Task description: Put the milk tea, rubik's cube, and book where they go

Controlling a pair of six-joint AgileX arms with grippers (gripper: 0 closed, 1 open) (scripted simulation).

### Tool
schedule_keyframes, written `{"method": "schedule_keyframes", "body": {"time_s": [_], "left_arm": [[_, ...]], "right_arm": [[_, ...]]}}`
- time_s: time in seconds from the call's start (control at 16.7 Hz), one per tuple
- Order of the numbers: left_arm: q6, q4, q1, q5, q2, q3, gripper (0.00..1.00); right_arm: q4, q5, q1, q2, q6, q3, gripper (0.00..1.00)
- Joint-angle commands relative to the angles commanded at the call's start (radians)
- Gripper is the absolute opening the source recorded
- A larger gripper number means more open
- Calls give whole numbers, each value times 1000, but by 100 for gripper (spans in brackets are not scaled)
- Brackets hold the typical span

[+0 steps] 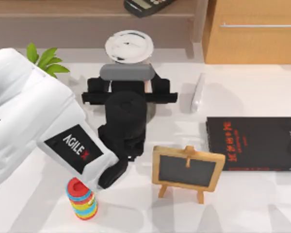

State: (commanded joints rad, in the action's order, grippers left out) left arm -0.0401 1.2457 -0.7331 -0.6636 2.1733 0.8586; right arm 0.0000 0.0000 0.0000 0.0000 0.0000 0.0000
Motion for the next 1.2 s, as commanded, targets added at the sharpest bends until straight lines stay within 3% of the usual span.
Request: {"method": "schedule_keyframes", "body": {"time_s": [0.78,1.2], "left_arm": [[0,0,0,0,0,0,98],[0,0,0,0,0,0,100]], "right_arm": [[0,0,0,0,0,0,100],[0,0,0,0,0,0,100]]}}
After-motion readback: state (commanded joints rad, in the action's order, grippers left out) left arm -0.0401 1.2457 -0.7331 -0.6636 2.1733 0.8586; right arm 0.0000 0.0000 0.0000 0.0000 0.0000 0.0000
